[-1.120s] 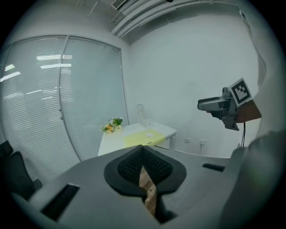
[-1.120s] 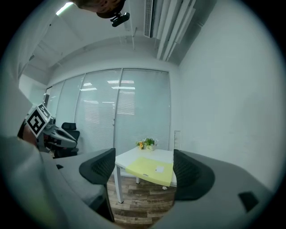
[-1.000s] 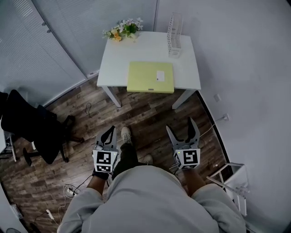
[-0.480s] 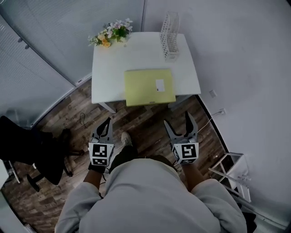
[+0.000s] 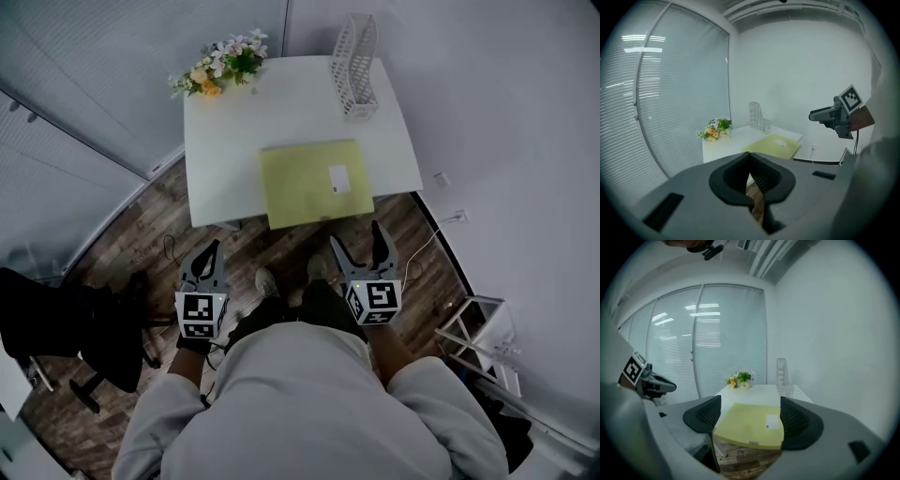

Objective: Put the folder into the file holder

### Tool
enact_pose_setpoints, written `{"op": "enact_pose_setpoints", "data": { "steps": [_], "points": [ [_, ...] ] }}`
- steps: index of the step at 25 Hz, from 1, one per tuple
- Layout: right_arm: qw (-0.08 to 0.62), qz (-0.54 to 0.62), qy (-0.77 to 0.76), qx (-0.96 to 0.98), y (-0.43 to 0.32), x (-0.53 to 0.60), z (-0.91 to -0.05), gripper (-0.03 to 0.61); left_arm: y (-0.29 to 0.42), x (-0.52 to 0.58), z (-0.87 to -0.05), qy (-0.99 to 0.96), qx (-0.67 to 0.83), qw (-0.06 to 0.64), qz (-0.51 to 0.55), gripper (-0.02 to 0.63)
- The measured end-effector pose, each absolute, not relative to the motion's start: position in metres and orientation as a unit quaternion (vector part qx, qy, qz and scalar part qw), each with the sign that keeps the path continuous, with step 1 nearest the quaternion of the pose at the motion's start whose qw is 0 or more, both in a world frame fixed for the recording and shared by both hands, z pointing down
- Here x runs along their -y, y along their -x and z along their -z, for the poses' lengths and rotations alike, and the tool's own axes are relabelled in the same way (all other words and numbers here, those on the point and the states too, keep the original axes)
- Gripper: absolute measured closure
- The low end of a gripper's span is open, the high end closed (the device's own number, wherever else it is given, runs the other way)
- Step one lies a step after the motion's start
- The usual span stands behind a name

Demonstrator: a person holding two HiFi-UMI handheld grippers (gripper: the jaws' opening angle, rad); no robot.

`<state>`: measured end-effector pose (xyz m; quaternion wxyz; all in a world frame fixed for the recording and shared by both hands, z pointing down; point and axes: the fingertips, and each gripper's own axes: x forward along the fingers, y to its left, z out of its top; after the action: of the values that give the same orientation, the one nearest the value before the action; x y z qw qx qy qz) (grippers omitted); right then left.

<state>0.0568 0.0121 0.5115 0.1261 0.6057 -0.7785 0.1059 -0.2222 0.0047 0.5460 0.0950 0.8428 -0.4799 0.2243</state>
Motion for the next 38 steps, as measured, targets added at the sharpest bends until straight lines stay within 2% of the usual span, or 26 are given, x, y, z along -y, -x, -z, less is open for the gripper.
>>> {"op": "enact_pose_setpoints", "data": {
  "steps": [7, 12, 21, 30, 38],
  "points": [
    [0.102, -0.26, -0.635, 0.72, -0.079, 0.018, -0.583, 0.184, 0.226, 0.014, -0.563, -0.829, 0.488, 0.119, -0.246, 0.606],
    [0.063, -0.396, -0.646, 0.649, -0.098, 0.027, -0.643, 0.184, 0.224, 0.017, -0.578, -0.821, 0.486, 0.135, -0.267, 0.606],
    [-0.016, -0.552, -0.623, 0.554, -0.11, 0.036, -0.729, 0.184, 0.213, 0.022, -0.591, -0.803, 0.494, 0.149, -0.298, 0.606],
    [-0.109, -0.631, -0.579, 0.506, -0.105, 0.056, -0.773, 0.184, 0.198, 0.031, -0.595, -0.794, 0.492, 0.157, -0.322, 0.606],
    [-0.23, -0.666, -0.516, 0.487, -0.089, 0.08, -0.793, 0.186, 0.19, 0.036, -0.602, -0.788, 0.486, 0.164, -0.341, 0.606]
  ]
}}
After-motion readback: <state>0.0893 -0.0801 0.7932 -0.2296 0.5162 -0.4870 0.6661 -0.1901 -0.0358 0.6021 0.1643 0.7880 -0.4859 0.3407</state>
